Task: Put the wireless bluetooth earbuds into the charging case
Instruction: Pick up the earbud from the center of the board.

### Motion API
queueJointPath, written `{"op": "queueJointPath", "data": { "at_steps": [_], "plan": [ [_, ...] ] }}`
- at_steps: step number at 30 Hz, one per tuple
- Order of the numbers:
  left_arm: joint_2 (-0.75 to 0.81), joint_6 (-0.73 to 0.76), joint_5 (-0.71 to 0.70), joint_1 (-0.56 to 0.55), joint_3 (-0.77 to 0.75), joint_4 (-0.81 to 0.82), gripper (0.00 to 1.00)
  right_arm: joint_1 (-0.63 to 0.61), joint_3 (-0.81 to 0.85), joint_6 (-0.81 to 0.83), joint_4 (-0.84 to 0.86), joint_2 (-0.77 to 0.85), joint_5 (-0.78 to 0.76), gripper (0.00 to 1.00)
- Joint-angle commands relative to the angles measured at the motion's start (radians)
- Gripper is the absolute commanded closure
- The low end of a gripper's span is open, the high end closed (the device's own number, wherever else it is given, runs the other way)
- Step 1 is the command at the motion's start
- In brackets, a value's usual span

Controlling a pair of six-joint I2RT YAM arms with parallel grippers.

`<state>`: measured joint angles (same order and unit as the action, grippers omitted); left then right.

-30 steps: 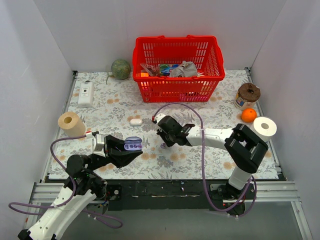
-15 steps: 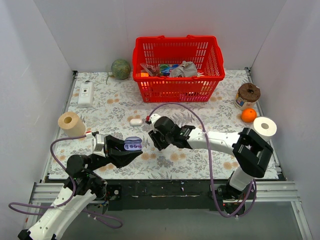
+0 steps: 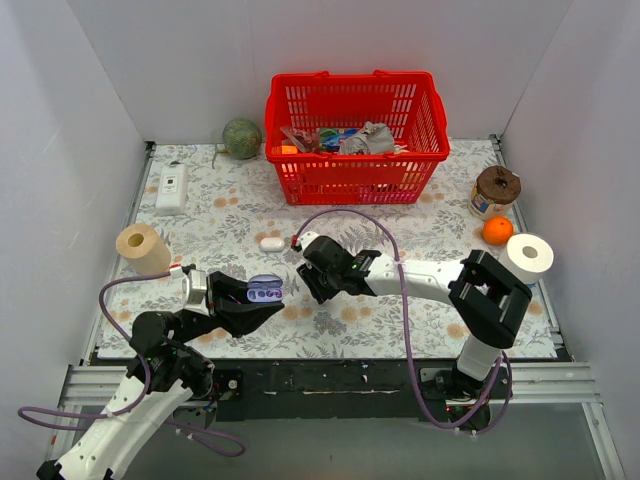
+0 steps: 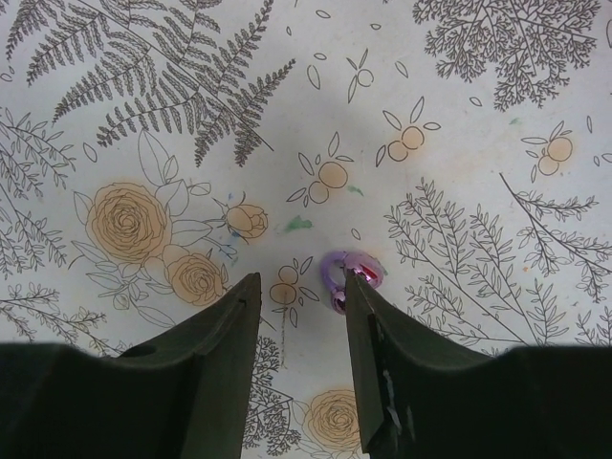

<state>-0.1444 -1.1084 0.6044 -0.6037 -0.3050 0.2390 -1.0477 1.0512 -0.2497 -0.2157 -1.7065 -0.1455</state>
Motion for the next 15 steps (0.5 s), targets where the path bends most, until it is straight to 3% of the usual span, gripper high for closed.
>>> {"op": "queueJointPath", "data": {
  "at_steps": [1, 15],
  "plan": [
    [0.009, -0.005, -0.014, 0.002, 0.006, -0.003, 1.0, 0.0, 0.04, -0.013, -0.017, -0.016, -0.029, 0.52],
    [-0.006, -0.008, -0.012, 0.004, 0.01, 0.005, 1.0, 0.002, 0.04, -0.011, -0.024, -0.041, -0.028, 0.52]
  ]
}}
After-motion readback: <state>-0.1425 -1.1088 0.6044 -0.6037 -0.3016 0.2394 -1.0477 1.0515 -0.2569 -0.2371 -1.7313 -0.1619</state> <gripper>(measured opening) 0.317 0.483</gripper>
